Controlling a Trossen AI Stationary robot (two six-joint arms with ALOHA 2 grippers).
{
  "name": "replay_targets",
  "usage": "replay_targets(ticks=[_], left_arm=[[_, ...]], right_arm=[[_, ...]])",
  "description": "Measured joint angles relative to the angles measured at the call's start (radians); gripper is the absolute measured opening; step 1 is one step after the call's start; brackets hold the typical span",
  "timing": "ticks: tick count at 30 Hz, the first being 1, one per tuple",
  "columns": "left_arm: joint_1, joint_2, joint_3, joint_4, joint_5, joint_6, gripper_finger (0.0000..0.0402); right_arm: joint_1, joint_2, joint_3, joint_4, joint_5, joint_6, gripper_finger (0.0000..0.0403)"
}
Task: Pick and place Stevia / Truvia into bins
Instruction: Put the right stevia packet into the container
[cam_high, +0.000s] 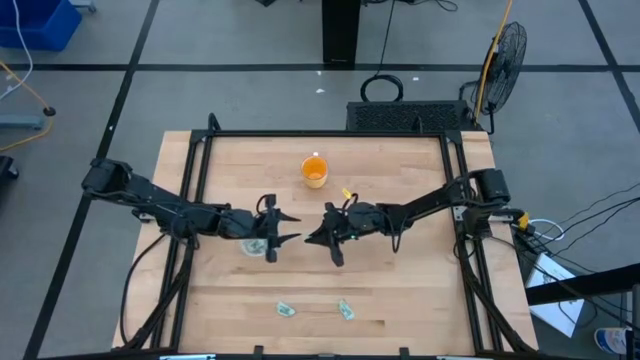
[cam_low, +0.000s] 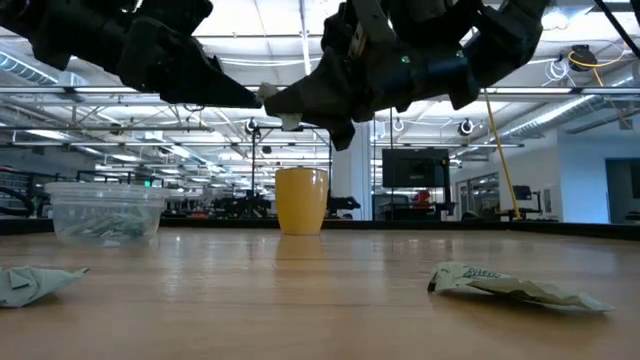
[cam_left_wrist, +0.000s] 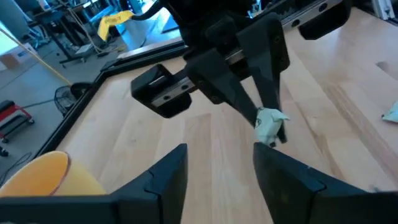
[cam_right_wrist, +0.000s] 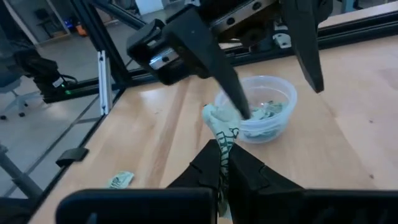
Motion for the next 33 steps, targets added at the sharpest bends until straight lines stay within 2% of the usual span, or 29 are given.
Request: replay_targets(ticks=[4,8,12,20,23,33], left_arm=[[-0.002,0.012,0.000,-0.006,0.023,0.016,0.0217],[-0.003,0.012,0.000,0.016,0.092,0.024,0.0224],[0.000,0.012,0.000,0.046,0.115,0.023,0.0209],[0.041,0.012,0.000,0.050,0.224,-0.032,0.0154],[0.055,0.013,0.000,0.050,0.228,-0.037,0.0140],[0.094,0.019,0.000,0.089,0.248,-0.038,0.0133]], right_arm=[[-0.010,0.000,0.002,-0.010,0.001,0.002,0.0004],[-0.015,-0.001,0.002,-0.022,0.004,0.012,0.0004],[-0.014,0.000,0.002,-0.024,0.002,0.011,0.0004],[-0.012,-0.001,0.003,-0.012,0.002,0.012,0.0004],[-0.012,-0.001,0.003,-0.002,0.001,0.012,0.0004],[-0.011,-0.001,0.003,0.013,0.001,0.006,0.0004]])
